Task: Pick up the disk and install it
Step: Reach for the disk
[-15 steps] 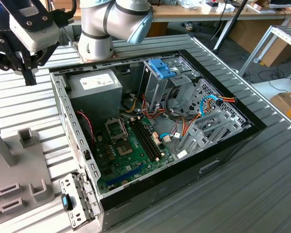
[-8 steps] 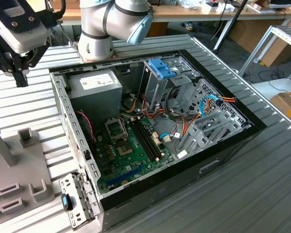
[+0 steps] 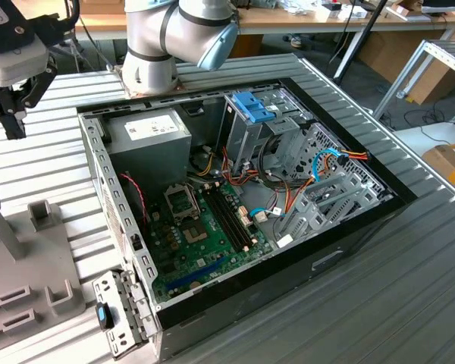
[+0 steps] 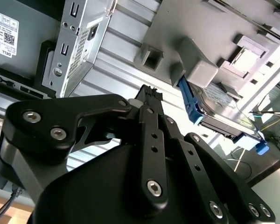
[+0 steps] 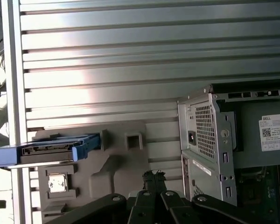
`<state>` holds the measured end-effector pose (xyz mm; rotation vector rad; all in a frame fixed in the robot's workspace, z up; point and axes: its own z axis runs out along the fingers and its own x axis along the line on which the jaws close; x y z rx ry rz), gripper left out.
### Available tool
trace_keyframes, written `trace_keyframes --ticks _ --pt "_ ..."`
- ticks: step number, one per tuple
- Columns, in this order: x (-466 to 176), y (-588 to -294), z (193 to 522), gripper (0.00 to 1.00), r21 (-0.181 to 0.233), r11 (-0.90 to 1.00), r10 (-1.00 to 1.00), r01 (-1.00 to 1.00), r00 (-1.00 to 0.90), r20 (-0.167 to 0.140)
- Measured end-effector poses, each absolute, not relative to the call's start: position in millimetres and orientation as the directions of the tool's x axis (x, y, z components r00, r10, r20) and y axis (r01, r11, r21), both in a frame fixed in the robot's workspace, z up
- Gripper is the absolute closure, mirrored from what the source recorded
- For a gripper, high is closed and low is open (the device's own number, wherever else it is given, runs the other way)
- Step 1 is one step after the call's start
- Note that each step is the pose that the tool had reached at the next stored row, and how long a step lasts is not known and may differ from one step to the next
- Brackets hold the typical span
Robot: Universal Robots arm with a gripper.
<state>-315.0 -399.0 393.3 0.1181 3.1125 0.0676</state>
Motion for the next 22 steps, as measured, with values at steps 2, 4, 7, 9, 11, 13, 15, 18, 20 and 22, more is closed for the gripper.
trace_keyframes --ticks 2,4,7,9,11,13,15,18,20,22 --pt "-319 -399 393 0.89 0.044 0.996 0.076 0.075 -0.997 -0.025" --pt "-324 -399 393 0.89 0.044 0.996 0.076 0.075 -0.997 -0.024" --pt "-331 -399 393 0.89 0.044 0.996 0.076 0.075 -0.997 -0.024" --pt "-335 -399 393 0.89 0.044 0.996 0.076 0.075 -0.997 -0.024" --pt "-339 -399 393 0.89 0.044 0.996 0.076 0.075 -0.997 -0.024" --pt "-343 -399 393 0.89 0.044 0.996 0.076 0.075 -0.997 -0.024" --pt "-345 -399 393 0.89 0.044 0.996 0.076 0.075 -0.997 -0.024" --pt "-345 -399 393 0.89 0.044 0.996 0.076 0.075 -0.997 -0.024" --pt "-345 -399 393 0.89 0.044 0.996 0.076 0.075 -0.997 -0.024" --pt "-345 -399 393 0.89 0.044 0.996 0.076 0.075 -0.997 -0.024"
